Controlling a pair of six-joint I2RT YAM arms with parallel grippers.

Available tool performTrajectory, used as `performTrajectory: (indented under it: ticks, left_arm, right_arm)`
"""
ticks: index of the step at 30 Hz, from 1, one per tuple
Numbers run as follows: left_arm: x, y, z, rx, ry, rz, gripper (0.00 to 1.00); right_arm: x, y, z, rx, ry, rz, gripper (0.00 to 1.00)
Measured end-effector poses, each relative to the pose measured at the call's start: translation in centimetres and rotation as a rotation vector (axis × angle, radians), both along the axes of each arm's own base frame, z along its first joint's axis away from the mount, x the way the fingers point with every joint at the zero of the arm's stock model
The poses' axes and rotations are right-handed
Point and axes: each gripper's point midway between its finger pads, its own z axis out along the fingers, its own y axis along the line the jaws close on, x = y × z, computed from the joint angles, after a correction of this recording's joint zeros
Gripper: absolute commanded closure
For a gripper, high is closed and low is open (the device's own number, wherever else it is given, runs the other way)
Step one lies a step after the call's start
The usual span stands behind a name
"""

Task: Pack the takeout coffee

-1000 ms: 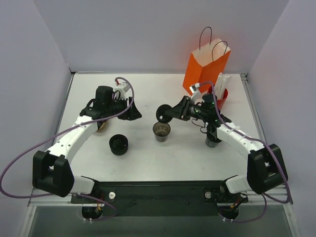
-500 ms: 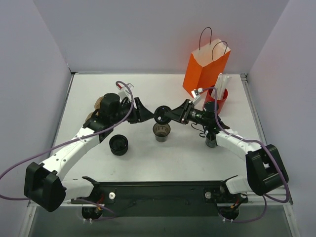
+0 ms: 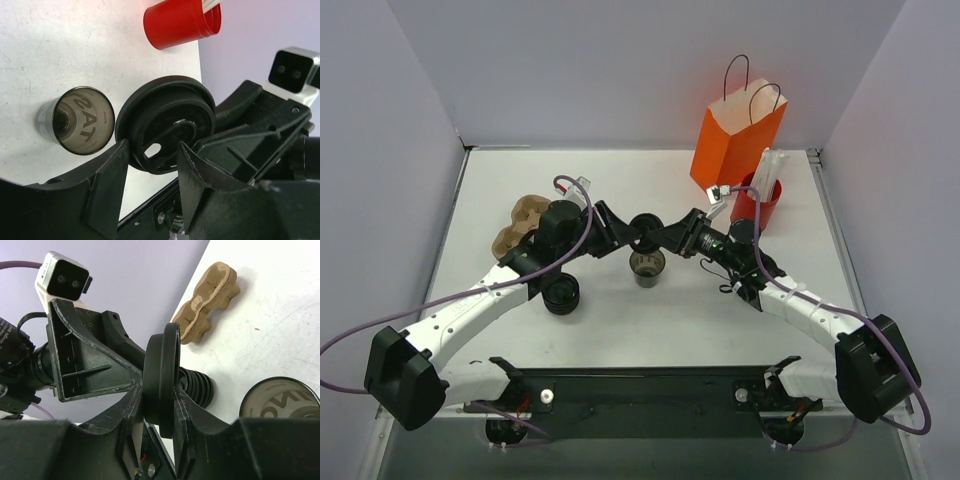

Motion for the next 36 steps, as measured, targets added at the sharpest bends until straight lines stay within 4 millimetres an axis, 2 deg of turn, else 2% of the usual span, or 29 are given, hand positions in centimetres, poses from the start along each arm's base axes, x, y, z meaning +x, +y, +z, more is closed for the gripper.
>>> performTrajectory:
  ticks: [8,19,22,27,31,34,36]
  left_arm:
    - [0.2,0.1,-0.7,-0.002,0.035,0.055,0.68]
    - [0.0,0.0,-2.1,0.012,0.077,0.066,0.73]
    - [0.1,-0.1,-2.5,0.015,0.093,0.066,0.68]
    - [-0.2,-0.3,-3.1,0.021,0.117,0.062,0.68]
    - [-0.3,-0.3,-3.5,0.019,0.134,0.067,0.91]
    - [-0.3,-0.4,-3.9,0.014,0.146,0.067,1.0]
    - [-0.4,-0.4,-4.2,0.019,0.152,0.067,1.0]
  right_arm:
    - [-0.3,0.0,0.2,-0.056,-0.063,-0.045,0.89]
    - [-0.2,-0.2,-1.0,-0.094,-0.078,-0.09,0.89]
    - [-0.2,-0.3,-1.4,-0.112,-0.087,-0.102,0.89]
    - [-0.6,-0.3,-2.0,-0.133,-0.1,-0.107,0.89]
    - [-0.5,-0.2,-1.9,-0.143,-0.116,-0.12,0.88]
    - [-0.7,-0.2,-2.4,-0.157,-0.114,-0.119,0.79]
    - [-0.8,-0.3,-2.7,-0.167,-0.105,-0.119,0.74]
